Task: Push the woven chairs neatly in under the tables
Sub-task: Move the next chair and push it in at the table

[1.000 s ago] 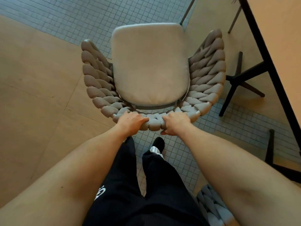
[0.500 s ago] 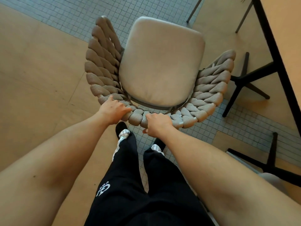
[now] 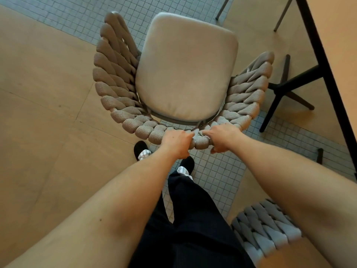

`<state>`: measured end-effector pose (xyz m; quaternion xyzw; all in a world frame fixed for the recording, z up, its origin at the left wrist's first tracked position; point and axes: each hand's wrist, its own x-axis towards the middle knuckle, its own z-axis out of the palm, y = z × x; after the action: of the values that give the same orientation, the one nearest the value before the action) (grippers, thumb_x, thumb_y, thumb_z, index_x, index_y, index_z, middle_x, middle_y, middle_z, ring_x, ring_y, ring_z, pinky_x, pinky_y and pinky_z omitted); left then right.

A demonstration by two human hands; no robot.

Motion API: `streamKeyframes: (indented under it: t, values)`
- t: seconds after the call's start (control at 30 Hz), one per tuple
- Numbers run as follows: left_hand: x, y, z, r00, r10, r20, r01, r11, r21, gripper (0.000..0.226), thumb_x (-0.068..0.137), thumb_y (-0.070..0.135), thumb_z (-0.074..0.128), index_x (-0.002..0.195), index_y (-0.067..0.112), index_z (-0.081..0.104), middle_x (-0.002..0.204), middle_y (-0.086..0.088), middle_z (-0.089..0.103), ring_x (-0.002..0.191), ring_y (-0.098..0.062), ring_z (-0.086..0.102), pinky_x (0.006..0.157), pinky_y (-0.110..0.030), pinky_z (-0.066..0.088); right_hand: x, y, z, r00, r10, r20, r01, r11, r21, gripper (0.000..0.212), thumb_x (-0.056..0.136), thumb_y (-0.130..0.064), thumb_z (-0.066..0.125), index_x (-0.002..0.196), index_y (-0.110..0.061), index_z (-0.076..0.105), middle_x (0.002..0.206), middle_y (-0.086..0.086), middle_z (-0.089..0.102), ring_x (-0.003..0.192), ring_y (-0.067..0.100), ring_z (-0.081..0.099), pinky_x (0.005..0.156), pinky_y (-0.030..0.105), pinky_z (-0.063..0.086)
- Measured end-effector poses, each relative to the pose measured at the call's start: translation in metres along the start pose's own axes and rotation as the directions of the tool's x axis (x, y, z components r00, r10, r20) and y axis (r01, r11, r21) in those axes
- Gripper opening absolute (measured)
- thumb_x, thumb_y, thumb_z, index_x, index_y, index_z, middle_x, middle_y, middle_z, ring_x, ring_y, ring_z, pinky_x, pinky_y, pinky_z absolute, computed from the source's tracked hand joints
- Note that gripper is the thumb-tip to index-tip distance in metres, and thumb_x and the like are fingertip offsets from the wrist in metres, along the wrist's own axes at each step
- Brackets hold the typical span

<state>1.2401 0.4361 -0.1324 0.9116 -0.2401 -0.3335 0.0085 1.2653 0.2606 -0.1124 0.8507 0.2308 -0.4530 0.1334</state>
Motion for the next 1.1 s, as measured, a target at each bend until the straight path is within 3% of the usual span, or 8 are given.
streamKeyframes:
  t: [0.13,0.3,0.53,0.7,0.8,0.93,1.0,1.1]
  values:
    - [0.009,0.016,-0.001,1.0,-0.024,0.002,0.024,0.999,-0.023,0.041,0.086,0.025,0.067,0.124,0.025,0.052,0.109,-0.002,0.065,0.1,-0.029,0.065,0.084,-0.045,0.049,0.0,0.016,0.003,0.998,0.054,0.034,-0.053,0.998,-0.035,0.071,0.081,-0.067,0.072,0.137,-0.031,0.046,0.119,0.001,0.06,0.114,0.025,0.059,0.096,0.045,0.048]
    - [0.008,0.014,0.0,1.0,0.017,-0.02,-0.018,1.0,-0.018,0.035,0.09,0.014,0.057,0.123,0.025,0.053,0.106,-0.003,0.065,0.094,-0.029,0.064,0.078,-0.046,0.047,-0.003,0.013,-0.002,0.997,0.054,0.046,-0.052,0.997,-0.052,0.063,0.083,-0.069,0.068,0.127,-0.027,0.054,0.097,-0.002,0.048,0.092,0.02,0.051,0.082,0.039,0.053]
    - [0.0,-0.002,0.004,0.998,0.058,0.025,-0.058,0.998,0.032,0.038,0.091,0.015,0.058,0.127,0.027,0.053,0.106,-0.001,0.064,0.097,-0.027,0.062,0.084,-0.045,0.048,-0.009,-0.01,-0.002,0.997,0.074,0.006,-0.074,0.997,-0.015,0.057,0.088,-0.069,0.062,0.124,-0.025,0.056,0.099,0.0,0.049,0.105,0.024,0.059,0.088,0.044,0.053]
    - [-0.012,-0.033,0.008,0.992,0.113,0.05,-0.117,0.987,0.106,0.044,0.093,0.017,0.058,0.133,0.032,0.051,0.106,0.0,0.064,0.094,-0.022,0.063,0.078,-0.04,0.048,-0.002,-0.044,-0.001,0.996,0.089,-0.007,-0.088,0.992,0.093,0.058,0.087,-0.068,0.063,0.123,-0.023,0.058,0.101,0.001,0.05,0.105,0.026,0.058,0.08,0.043,0.049]
    - [-0.023,-0.054,0.005,0.985,0.15,0.087,-0.163,0.972,0.167,0.048,0.096,0.02,0.057,0.141,0.033,0.045,0.111,-0.001,0.062,0.095,-0.02,0.059,0.073,-0.035,0.04,0.003,-0.067,-0.002,0.995,0.079,-0.057,-0.072,0.989,0.129,0.059,0.09,-0.066,0.062,0.127,-0.02,0.059,0.106,0.002,0.056,0.102,0.024,0.058,0.071,0.04,0.041]
    - [-0.035,-0.088,-0.004,0.978,0.163,0.133,-0.191,0.954,0.23,0.044,0.099,0.025,0.055,0.141,0.036,0.046,0.118,0.004,0.061,0.095,-0.016,0.058,0.073,-0.031,0.034,0.01,-0.101,-0.011,0.99,0.108,-0.088,-0.08,0.958,0.276,0.063,0.09,-0.061,0.066,0.134,-0.018,0.054,0.122,0.003,0.061,0.114,0.027,0.059,0.076,0.044,0.04]
    - [-0.041,-0.109,-0.008,0.973,0.163,0.161,-0.2,0.948,0.249,0.045,0.099,0.027,0.054,0.141,0.04,0.046,0.119,0.008,0.063,0.094,-0.014,0.058,0.075,-0.031,0.037,0.016,-0.12,-0.018,0.988,0.122,-0.095,-0.082,0.935,0.345,0.063,0.089,-0.06,0.068,0.132,-0.016,0.053,0.117,0.004,0.062,0.109,0.028,0.061,0.082,0.048,0.043]
    - [-0.046,-0.137,-0.006,0.976,0.155,0.151,-0.195,0.932,0.306,0.048,0.095,0.027,0.058,0.139,0.044,0.047,0.117,0.012,0.065,0.1,-0.015,0.063,0.085,-0.035,0.047,0.021,-0.14,-0.024,0.98,0.12,-0.158,-0.057,0.932,0.358,0.051,0.091,-0.055,0.067,0.123,-0.017,0.056,0.104,0.004,0.062,0.091,0.026,0.06,0.073,0.043,0.042]
